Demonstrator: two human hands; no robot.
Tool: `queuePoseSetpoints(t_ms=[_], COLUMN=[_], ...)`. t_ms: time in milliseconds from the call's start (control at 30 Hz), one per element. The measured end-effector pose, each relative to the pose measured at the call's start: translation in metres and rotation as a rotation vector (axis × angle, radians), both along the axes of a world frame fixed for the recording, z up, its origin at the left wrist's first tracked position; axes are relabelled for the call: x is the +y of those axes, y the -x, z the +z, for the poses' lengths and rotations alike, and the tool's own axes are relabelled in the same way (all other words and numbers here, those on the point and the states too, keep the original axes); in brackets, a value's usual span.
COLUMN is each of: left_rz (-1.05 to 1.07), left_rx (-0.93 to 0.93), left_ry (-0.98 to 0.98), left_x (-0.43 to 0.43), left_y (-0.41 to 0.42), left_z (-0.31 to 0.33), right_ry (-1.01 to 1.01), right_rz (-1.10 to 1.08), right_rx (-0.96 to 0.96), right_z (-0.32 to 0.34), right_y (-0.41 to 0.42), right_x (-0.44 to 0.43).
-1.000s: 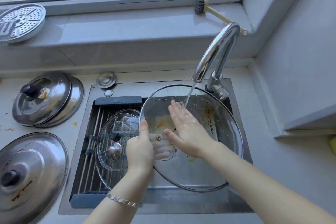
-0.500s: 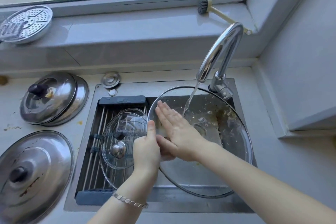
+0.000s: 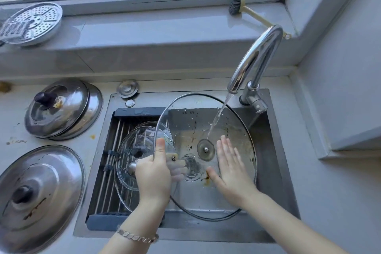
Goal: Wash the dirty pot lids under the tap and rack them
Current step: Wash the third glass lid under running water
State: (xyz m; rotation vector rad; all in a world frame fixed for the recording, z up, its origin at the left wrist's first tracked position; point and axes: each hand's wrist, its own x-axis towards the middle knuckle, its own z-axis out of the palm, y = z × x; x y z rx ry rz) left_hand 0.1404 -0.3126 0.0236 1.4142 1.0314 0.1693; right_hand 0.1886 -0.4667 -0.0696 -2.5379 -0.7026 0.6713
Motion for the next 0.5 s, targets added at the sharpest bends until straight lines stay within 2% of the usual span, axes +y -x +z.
queuePoseSetpoints(t_ms=[167, 333, 367, 467, 500], left_rz=[0.013, 0.068, 0.078, 0.115, 0.130], left_rx=[-0.018, -0.067, -0.081, -0.104, -0.110], left_ry=[-0.010, -0.064, -0.043, -0.004, -0.010], left_x=[-0.001, 0.012, 0.013, 0.015, 0.014], left_y=[-0.009, -0.025, -0.027, -0.030, -0.031], left_z=[0.006, 0.008, 0.008, 0.007, 0.006], right_ry=[0.029, -0.061, -0.051, 0.086, 0.091], right_rz=[-0.101, 0.132, 0.120, -0.119, -0.127], right_rx=[-0.112, -0.075, -0.080, -0.063, -0.051], right_z=[0.002, 0.023, 0.023, 0.022, 0.024], right_y=[-0.050, -0.018, -0.020, -0.040, -0.039], right_x=[0.010, 0.031, 0.029, 0.024, 0.026])
